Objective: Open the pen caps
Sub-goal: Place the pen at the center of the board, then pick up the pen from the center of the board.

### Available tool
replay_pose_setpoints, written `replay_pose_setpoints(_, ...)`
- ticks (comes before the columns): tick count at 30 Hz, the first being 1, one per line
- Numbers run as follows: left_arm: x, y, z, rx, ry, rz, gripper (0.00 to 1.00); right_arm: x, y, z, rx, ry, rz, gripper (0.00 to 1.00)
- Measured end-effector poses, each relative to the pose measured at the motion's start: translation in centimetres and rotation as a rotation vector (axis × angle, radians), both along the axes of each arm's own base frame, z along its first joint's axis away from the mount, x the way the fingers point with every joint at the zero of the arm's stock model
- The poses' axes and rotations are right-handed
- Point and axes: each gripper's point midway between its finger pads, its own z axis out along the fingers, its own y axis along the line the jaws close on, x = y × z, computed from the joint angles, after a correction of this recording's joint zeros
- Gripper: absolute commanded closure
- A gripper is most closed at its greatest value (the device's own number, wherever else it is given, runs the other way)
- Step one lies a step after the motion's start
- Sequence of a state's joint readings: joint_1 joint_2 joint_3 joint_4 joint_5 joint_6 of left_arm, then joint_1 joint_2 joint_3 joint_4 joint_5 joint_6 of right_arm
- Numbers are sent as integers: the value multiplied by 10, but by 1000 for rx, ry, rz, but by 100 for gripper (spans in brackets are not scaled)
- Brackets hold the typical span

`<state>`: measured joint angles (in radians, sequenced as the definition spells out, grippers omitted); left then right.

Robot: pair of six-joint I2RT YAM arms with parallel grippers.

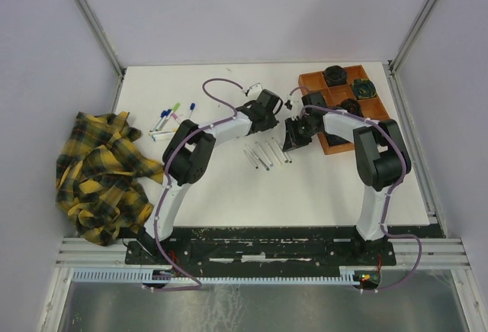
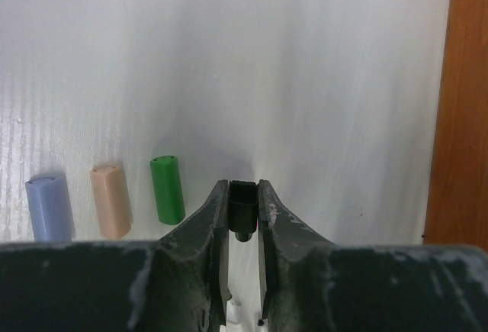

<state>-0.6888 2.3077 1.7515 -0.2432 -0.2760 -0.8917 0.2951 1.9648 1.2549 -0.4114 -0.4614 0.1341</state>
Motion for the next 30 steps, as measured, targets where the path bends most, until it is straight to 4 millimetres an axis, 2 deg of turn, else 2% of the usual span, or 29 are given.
replay_pose_setpoints(5, 2, 2, 0, 10, 0, 9, 66, 4, 2, 5, -3, -8, 1, 65)
replay_pose_setpoints(14, 6, 2, 4, 19, -12, -4, 59, 6, 1, 11, -8, -23, -2, 63)
replay_pose_setpoints(19, 2, 7, 11, 47, -16, -26, 59, 8, 1, 42, 17, -93, 18, 62)
replay_pose_setpoints(21, -1, 11, 24, 57, -33, -43, 59, 8, 1, 59, 39, -127, 36, 61)
replay_pose_setpoints(26, -17, 32, 79, 65, -131, -143, 56, -4, 0, 98, 106, -192, 116, 60)
replay_pose_setpoints(28, -25, 51, 103, 66, -195, -180, 45, -12, 1, 111, 131, -207, 157, 60)
replay_pose_setpoints(30, -34, 81, 123, 76, -267, -188, 36, -21, 2, 123, 152, -225, 198, 60)
